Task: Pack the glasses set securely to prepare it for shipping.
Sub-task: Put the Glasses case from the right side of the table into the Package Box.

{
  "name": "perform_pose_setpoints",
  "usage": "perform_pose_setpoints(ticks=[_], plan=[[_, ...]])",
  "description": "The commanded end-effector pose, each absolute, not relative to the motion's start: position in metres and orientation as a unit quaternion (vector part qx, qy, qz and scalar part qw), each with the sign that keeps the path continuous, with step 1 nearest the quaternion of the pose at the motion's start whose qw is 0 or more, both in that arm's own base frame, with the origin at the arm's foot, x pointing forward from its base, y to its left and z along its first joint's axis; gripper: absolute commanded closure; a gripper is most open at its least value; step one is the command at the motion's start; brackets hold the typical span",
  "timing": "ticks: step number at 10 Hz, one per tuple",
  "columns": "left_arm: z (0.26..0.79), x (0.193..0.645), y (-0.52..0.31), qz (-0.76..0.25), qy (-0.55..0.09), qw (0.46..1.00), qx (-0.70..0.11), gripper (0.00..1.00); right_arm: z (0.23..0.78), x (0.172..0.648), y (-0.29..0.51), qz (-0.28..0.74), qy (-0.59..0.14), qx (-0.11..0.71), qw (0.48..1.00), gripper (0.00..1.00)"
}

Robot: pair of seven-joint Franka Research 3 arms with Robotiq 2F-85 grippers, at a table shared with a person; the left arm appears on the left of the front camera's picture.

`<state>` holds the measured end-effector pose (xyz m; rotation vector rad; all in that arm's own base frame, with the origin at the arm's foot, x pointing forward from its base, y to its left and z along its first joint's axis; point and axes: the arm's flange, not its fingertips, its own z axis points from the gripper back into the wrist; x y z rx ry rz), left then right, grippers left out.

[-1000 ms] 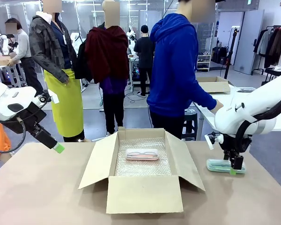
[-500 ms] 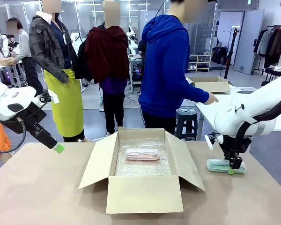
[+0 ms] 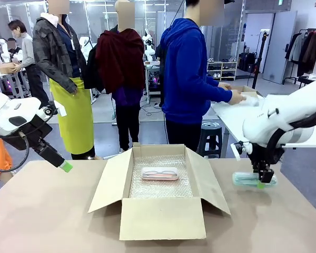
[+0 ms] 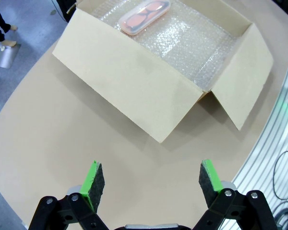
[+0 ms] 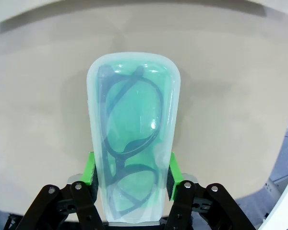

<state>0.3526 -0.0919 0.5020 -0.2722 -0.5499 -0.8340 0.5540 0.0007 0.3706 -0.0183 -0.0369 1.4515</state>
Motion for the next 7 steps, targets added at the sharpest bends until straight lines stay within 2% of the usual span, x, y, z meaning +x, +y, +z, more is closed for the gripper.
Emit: perform_pose_setpoints(ticks=[1, 4, 7], plan=[[0.502, 0.352, -0.090, -0.401, -0.265, 0.866, -0.137, 0.00, 0.425, 0.533, 0.012, 0.654, -0.008, 0.023, 0.756, 0.66], [0.502, 0.352, -0.090, -0.401, -0.265, 0.866, -0.137, 0.00, 0.472, 0.522, 0.045, 0.655, 0.010, 0.035, 0.755, 0.66], [0.502, 0.352, -0.090, -0.401, -0.265, 0.866, -0.137, 0.00, 0.498, 0.532, 0.115, 0.655, -0.010, 0.040, 0.754, 0.66]])
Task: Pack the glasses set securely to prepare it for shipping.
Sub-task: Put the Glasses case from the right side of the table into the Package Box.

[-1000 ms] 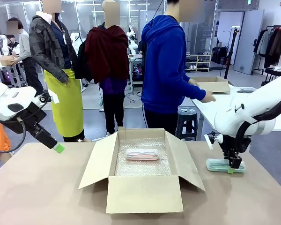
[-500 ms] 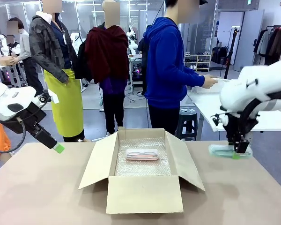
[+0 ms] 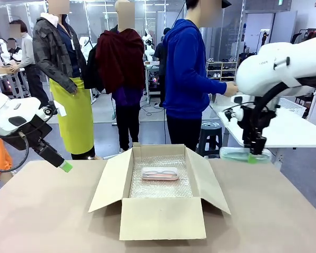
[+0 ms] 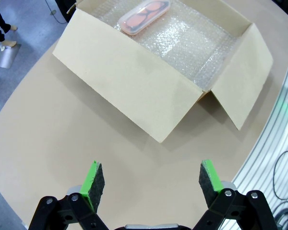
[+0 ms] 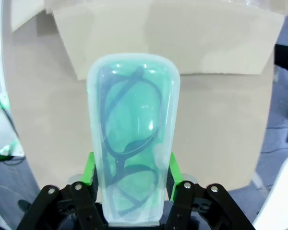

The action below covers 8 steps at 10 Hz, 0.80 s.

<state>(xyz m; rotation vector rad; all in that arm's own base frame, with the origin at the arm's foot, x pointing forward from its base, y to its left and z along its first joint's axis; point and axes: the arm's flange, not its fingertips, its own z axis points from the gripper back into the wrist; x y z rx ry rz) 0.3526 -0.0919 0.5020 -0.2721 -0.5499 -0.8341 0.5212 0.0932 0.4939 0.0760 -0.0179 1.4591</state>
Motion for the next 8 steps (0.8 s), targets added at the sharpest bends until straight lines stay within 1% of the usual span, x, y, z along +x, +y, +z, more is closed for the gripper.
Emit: perform_pose_setpoints(ticks=[1, 2, 5, 8], plan=[[0.502, 0.352, -0.090, -0.401, -0.265, 0.866, -0.137, 0.00, 0.503, 0.543, 0.149, 0.660, -0.002, 0.036, 0.750, 0.66], [0.502, 0.352, -0.090, -0.401, -0.265, 0.866, -0.137, 0.00, 0.505, 0.552, 0.175, 0.658, 0.003, 0.043, 0.752, 0.66], [0.502, 0.352, -0.090, -0.401, -0.265, 0.866, -0.137, 0.00, 0.498, 0.567, 0.259, 0.673, 0.019, 0.029, 0.739, 0.66], [0.502, 0.352, -0.090, -0.401, -0.265, 0.866, -0.137, 0.00, 0.455, 0.578, 0.317, 0.686, 0.040, 0.034, 0.725, 0.66]])
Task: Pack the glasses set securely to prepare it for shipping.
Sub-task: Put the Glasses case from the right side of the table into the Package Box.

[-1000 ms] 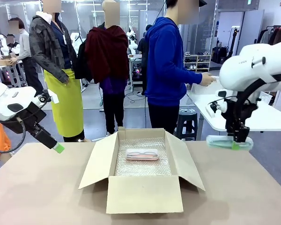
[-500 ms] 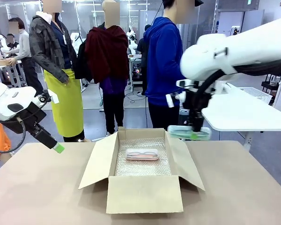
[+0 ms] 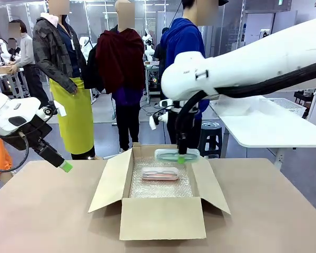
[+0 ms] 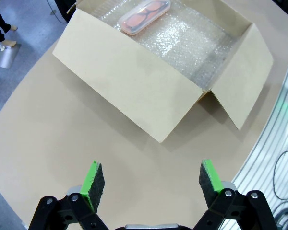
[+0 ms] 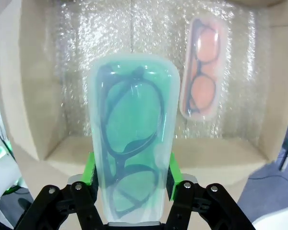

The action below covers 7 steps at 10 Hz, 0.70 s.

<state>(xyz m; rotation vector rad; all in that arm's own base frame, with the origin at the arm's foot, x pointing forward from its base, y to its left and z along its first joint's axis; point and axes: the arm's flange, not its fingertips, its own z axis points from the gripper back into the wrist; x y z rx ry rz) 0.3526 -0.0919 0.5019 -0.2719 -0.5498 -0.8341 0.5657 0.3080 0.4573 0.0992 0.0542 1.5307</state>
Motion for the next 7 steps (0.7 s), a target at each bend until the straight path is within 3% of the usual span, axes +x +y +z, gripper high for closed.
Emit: perform_pose_setpoints(ticks=[1, 7], plan=[[0.502, 0.352, -0.090, -0.401, -0.265, 0.866, -0.137, 0.00, 0.441, 0.581, 0.325, 0.687, 0.039, 0.040, 0.725, 0.66], [0.502, 0.352, -0.090, -0.401, -0.265, 0.866, -0.137, 0.00, 0.366, 0.585, 0.336, 0.686, 0.043, 0.063, 0.723, 0.66]])
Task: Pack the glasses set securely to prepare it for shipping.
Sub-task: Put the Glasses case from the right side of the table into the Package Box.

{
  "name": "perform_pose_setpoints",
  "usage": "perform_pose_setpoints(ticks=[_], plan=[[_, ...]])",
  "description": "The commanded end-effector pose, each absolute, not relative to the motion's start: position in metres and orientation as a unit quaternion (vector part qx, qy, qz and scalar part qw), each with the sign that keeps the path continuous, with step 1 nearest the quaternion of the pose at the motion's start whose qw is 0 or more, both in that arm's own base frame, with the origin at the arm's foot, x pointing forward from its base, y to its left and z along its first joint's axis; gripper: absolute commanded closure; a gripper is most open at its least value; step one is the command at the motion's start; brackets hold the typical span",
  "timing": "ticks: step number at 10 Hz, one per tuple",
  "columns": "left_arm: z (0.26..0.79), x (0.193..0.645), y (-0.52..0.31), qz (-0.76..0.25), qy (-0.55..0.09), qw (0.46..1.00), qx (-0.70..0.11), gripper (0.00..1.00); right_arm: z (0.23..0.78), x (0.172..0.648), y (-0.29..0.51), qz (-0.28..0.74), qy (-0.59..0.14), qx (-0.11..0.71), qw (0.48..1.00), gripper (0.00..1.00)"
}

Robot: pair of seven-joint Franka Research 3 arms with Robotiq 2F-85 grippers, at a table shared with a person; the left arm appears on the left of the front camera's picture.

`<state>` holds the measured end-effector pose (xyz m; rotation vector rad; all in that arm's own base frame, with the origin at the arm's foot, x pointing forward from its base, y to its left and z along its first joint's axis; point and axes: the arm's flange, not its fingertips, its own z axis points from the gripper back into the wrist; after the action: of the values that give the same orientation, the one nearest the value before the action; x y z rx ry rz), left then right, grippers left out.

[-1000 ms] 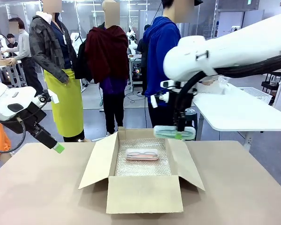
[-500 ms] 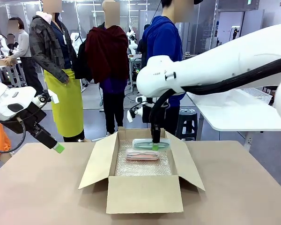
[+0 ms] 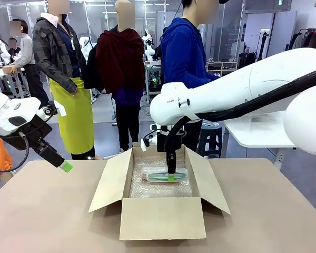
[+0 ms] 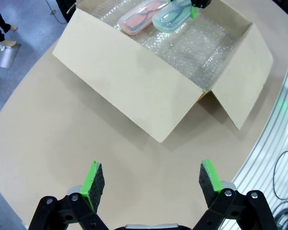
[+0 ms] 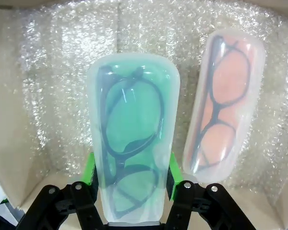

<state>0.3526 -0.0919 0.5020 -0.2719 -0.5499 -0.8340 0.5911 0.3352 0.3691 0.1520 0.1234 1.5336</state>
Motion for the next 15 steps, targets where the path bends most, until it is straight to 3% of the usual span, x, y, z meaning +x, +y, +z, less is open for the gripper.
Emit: perform_pose_setpoints(ticks=[1, 3, 4, 5, 6, 15], plan=[[0.502, 0.352, -0.090, -0.401, -0.265, 0.866, -0.137, 0.00, 0.357, 0.586, 0.338, 0.686, 0.042, 0.059, 0.724, 0.66], [0.502, 0.352, -0.090, -0.401, -0.265, 0.866, -0.137, 0.00, 0.342, 0.589, 0.343, 0.684, 0.045, 0.064, 0.725, 0.66], [0.502, 0.352, -0.090, -0.401, -0.265, 0.866, -0.137, 0.00, 0.335, 0.589, 0.345, 0.684, 0.052, 0.064, 0.724, 0.30], [0.502, 0.352, -0.090, -0.401, -0.265, 0.866, -0.137, 0.00, 0.333, 0.590, 0.347, 0.686, 0.054, 0.066, 0.723, 0.19], [0.502, 0.352, -0.090, -0.401, -0.265, 0.866, -0.137, 0.00, 0.335, 0.589, 0.348, 0.687, 0.055, 0.064, 0.721, 0.00], [0.502, 0.352, -0.090, -0.401, -0.265, 0.866, -0.137, 0.00, 0.338, 0.593, 0.347, 0.695, 0.050, 0.074, 0.713, 0.00]])
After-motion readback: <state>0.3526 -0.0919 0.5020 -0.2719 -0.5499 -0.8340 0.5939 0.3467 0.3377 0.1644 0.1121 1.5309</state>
